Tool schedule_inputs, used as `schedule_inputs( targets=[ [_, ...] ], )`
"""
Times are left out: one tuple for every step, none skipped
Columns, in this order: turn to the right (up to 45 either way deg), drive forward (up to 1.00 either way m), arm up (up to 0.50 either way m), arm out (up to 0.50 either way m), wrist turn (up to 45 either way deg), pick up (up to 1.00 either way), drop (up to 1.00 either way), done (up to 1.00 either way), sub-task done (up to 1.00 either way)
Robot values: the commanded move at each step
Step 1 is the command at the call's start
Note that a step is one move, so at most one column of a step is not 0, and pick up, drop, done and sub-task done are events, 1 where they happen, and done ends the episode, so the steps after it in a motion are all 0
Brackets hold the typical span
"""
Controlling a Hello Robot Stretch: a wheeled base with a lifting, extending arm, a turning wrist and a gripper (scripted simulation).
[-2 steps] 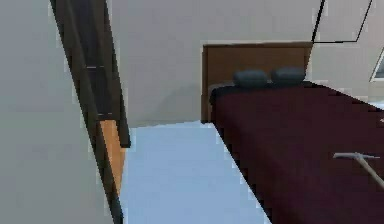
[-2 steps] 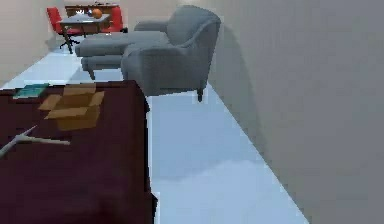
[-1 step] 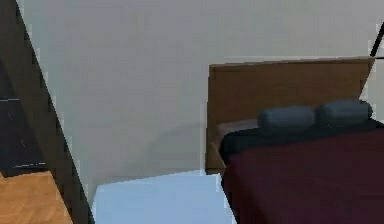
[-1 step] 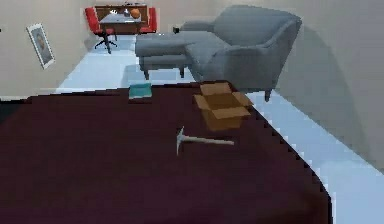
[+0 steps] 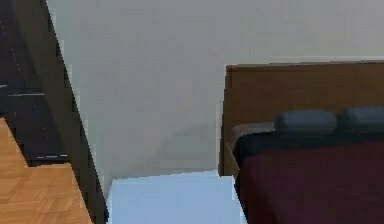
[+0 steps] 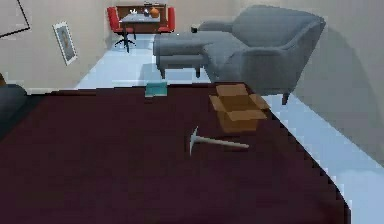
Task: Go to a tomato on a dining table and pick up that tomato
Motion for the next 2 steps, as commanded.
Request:
schedule_inputs(
  targets=[
    [0.0,0.35,0.0,0.0,0.0,0.0,0.0,0.0,0.0],
    [-45.0,0.0,0.0,0.0,0.0,0.0,0.0,0.0,0.0]
  ],
)
